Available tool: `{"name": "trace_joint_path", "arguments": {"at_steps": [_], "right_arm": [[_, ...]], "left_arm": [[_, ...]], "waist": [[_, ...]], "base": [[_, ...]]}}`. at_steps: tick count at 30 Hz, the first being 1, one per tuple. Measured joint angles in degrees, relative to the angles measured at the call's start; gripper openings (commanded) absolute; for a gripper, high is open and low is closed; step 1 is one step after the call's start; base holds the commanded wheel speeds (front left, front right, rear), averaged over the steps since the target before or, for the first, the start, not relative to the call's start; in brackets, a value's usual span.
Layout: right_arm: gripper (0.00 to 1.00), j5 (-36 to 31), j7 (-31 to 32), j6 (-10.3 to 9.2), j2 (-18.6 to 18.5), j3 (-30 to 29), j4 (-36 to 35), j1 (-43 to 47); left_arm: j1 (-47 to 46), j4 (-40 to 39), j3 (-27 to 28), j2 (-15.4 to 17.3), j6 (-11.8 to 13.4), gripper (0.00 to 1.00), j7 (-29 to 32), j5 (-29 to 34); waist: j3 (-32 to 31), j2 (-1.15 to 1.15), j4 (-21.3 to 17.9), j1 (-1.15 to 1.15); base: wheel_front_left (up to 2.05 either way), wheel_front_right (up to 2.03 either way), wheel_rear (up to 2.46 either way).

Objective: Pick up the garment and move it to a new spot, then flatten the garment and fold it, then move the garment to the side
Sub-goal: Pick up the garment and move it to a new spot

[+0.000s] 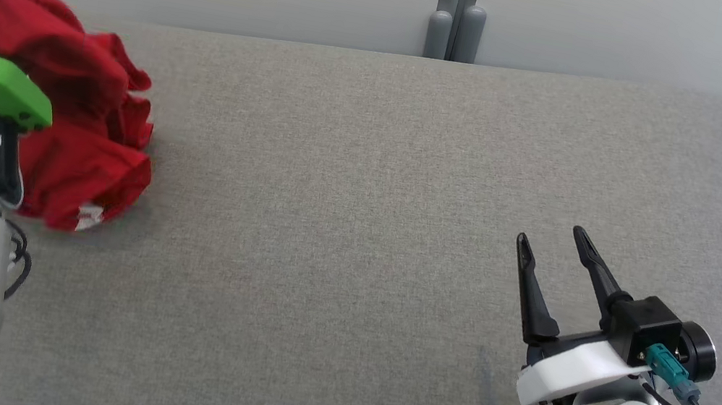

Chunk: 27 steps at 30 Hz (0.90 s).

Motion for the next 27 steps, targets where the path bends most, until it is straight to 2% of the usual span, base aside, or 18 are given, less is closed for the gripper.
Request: {"name": "trace_joint_path", "arguments": {"at_steps": [6,13,23,27], "right_arm": [[1.0,0.0,0.0,0.0,0.05,0.11,0.02,0.01],[1.0,0.0,0.0,0.18,0.23,0.74,0.18,0.02],[1.0,-0.01,0.0,0.56,0.38,1.88,0.31,-0.03],[1.0,-0.01,0.0,0.56,0.42,2.0,0.3,-0.08]], "left_arm": [[-5.3,-3.36,-3.0,-2.15,-0.19,0.0,-0.69,1.66],[-8.24,-5.15,-7.2,-6.24,-2.37,0.0,-0.73,1.63],[-9.31,-6.12,-16.01,-7.0,-4.71,0.0,0.32,1.36],[-9.3,-6.32,-18.67,-6.89,-5.23,0.0,1.2,-0.73]], "waist": [[-0.5,0.0,-1.64,0.0],[-0.8,0.0,-4.07,0.0],[-0.49,0.0,-9.44,0.0],[-0.06,0.0,-11.39,0.0]], "base": [[0.0,0.0,0.0],[0.0,0.0,0.0],[0.0,0.0,0.0],[0.0,0.0,0.0]]}}
